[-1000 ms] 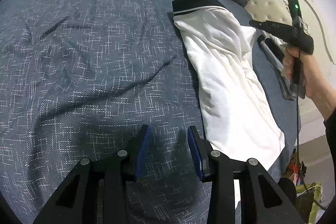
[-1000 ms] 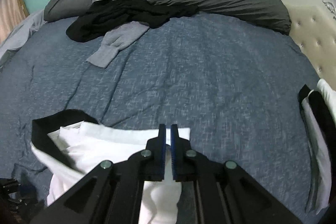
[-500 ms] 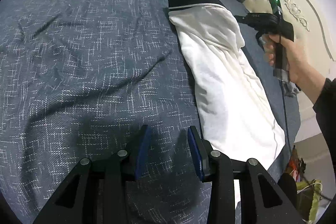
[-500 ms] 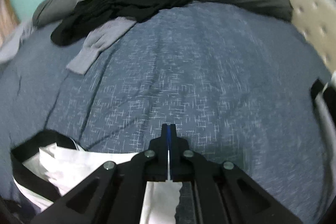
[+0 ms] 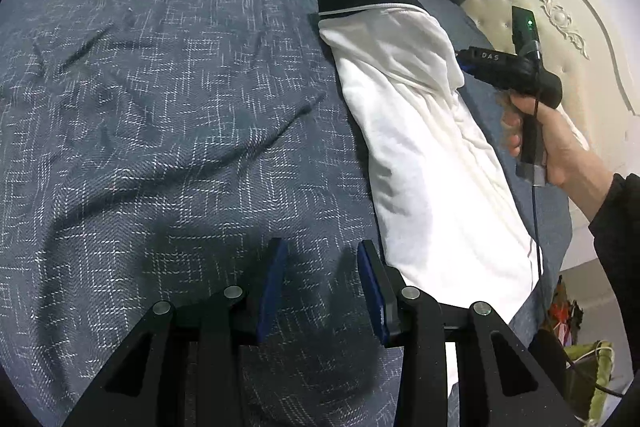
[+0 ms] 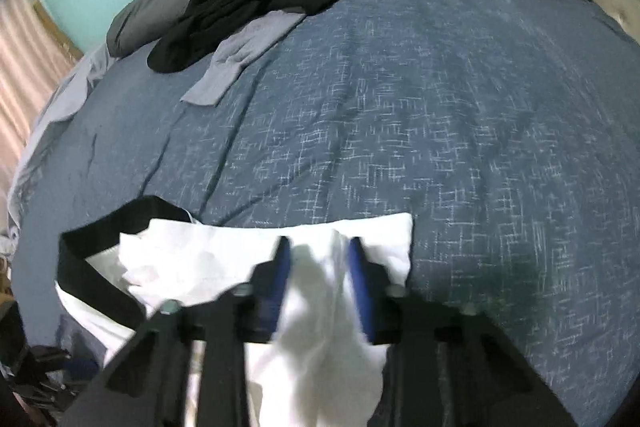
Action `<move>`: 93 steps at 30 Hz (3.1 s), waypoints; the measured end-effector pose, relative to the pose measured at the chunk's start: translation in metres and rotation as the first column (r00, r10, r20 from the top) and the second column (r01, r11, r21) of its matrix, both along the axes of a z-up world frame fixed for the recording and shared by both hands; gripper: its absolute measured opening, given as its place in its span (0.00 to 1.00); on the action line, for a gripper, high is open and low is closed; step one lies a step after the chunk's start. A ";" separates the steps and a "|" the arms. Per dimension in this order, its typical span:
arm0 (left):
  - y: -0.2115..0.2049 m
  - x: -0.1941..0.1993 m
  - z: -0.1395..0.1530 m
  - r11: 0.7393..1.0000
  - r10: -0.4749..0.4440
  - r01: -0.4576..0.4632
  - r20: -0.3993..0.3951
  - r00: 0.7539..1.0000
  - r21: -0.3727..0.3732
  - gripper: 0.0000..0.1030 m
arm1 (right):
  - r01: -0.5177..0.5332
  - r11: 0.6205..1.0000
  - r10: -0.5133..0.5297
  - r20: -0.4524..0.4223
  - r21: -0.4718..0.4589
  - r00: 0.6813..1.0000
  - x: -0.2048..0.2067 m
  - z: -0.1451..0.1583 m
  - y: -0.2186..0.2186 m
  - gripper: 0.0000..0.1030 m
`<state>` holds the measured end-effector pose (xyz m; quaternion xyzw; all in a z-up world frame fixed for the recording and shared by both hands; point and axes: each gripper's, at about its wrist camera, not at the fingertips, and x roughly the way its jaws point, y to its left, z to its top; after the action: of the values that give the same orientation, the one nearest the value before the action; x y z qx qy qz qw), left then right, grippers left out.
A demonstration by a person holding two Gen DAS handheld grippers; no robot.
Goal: Fold clothes
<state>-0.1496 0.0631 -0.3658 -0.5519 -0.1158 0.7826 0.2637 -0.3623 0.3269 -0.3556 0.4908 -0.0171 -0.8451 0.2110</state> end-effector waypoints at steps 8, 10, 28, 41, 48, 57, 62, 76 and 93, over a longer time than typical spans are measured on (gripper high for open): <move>-0.003 0.000 0.003 1.000 -0.002 0.002 0.000 1.000 0.002 0.39 | 0.028 1.000 -0.027 -0.126 0.007 0.992 0.007 0.029 0.010 0.02; -0.003 0.000 0.003 1.000 -0.004 0.004 0.000 1.000 0.000 0.39 | 0.051 0.998 -0.046 -0.136 0.030 0.990 0.005 0.032 0.015 0.02; 0.001 -0.011 0.002 1.000 -0.005 0.005 0.002 1.000 -0.003 0.39 | 0.187 0.981 -0.186 -0.036 0.041 0.982 0.004 0.009 0.046 0.29; 0.032 0.002 0.010 0.998 -0.068 0.069 -0.010 0.998 0.012 0.39 | 0.130 0.984 -0.106 0.182 -0.126 0.978 0.113 0.014 0.076 0.29; 0.046 0.010 0.003 0.995 -0.101 0.101 -0.001 0.995 0.000 0.39 | 0.111 0.985 -0.080 0.219 -0.133 0.972 0.128 -0.002 0.068 0.09; 0.053 0.006 0.002 0.994 -0.109 0.109 -0.001 0.994 -0.003 0.39 | 0.137 0.984 -0.117 0.170 -0.110 0.978 0.133 0.001 0.077 0.02; 0.053 0.007 0.003 0.994 -0.109 0.109 -0.001 0.994 0.000 0.39 | 0.174 0.976 -0.142 0.223 -0.132 0.964 0.125 -0.013 0.077 0.02; 0.045 0.019 0.008 0.991 -0.131 0.131 -0.002 0.991 0.015 0.39 | 0.145 0.978 -0.099 0.277 -0.149 0.956 0.167 -0.011 0.079 0.19; 0.056 0.014 0.008 0.990 -0.142 0.142 0.003 0.990 0.018 0.39 | 0.156 0.982 -0.130 0.221 -0.104 0.967 0.174 0.009 0.078 0.12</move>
<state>-0.1353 0.1189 -0.3581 -0.5579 -0.0837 0.7597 0.3233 -0.1888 0.4054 -0.3465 0.5624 -0.1262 -0.7981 0.1756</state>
